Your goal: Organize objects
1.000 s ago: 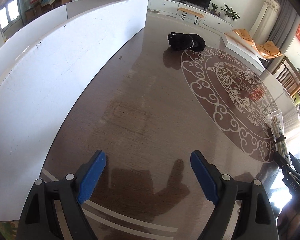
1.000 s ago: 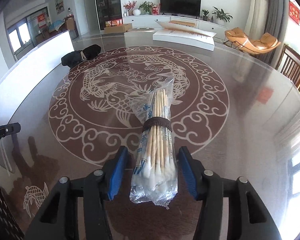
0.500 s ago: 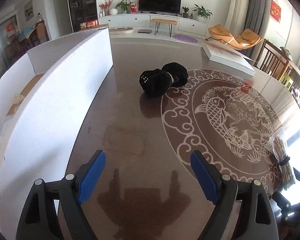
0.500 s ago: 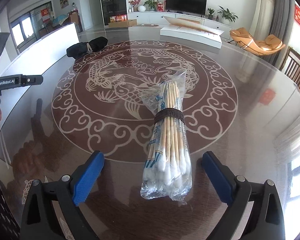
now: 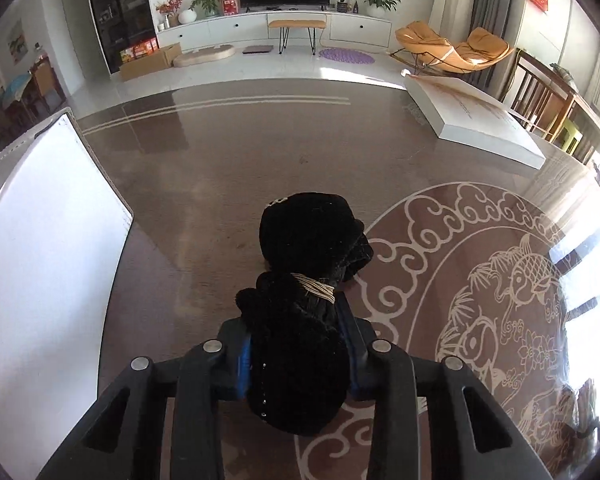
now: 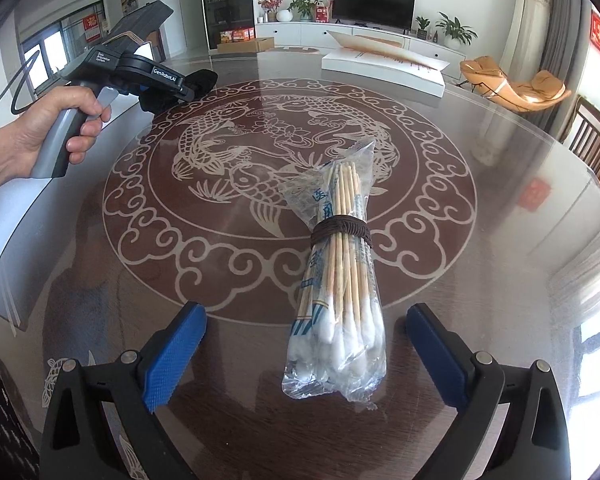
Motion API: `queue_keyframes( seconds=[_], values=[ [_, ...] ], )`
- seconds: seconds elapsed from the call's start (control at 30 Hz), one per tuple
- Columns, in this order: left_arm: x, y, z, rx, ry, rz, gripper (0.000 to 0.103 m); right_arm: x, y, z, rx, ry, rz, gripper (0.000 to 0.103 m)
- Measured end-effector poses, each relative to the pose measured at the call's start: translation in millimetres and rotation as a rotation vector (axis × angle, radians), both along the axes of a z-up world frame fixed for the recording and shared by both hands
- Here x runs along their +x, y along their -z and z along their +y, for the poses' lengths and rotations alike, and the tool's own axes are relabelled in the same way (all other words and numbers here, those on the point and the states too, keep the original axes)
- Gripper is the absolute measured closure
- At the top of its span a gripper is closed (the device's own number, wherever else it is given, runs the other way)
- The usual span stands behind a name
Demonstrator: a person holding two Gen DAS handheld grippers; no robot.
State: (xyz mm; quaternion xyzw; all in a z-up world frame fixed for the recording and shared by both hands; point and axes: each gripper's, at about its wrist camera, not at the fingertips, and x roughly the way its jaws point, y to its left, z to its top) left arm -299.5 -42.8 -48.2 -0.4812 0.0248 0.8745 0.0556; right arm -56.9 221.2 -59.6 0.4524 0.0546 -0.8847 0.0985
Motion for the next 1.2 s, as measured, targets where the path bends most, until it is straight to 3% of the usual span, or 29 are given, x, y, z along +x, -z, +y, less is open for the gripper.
queue_keyframes(
  seconds=[0.13,0.37,0.4,0.47,0.5,0.57,0.67,0.7,1.2],
  values=[
    [45,2,2,0.030,-0.041,0.004,0.071,-1,0,1,0.000,0.005,0.000,0.003],
    [193,2,16,0.112,-0.114,-0.030,0.066,-1,0,1,-0.003,0.004,0.000,0.002],
    [208,2,20,0.095,-0.120,-0.022,0.059,-1,0,1,-0.003,0.004,0.000,0.002],
    [226,6,29,0.059,-0.123,-0.014,0.032,-1,0,0,-0.001,0.001,-0.001,0.001],
    [230,9,34,0.039,-0.119,-0.013,0.017,-1,0,0,0.000,0.000,-0.002,0.001],
    [235,12,42,-0.039,-0.099,0.018,0.012,-2,0,0,-0.001,-0.002,-0.003,0.000],
    [236,12,33,-0.005,-0.120,0.020,0.008,-2,0,0,-0.003,-0.003,-0.004,0.000],
    [237,14,32,-0.020,-0.125,0.020,0.000,-2,0,0,-0.003,-0.003,-0.004,0.000],
    [235,15,31,-0.012,-0.140,0.040,0.000,-1,0,0,0.001,-0.004,-0.004,0.000]
  ],
)
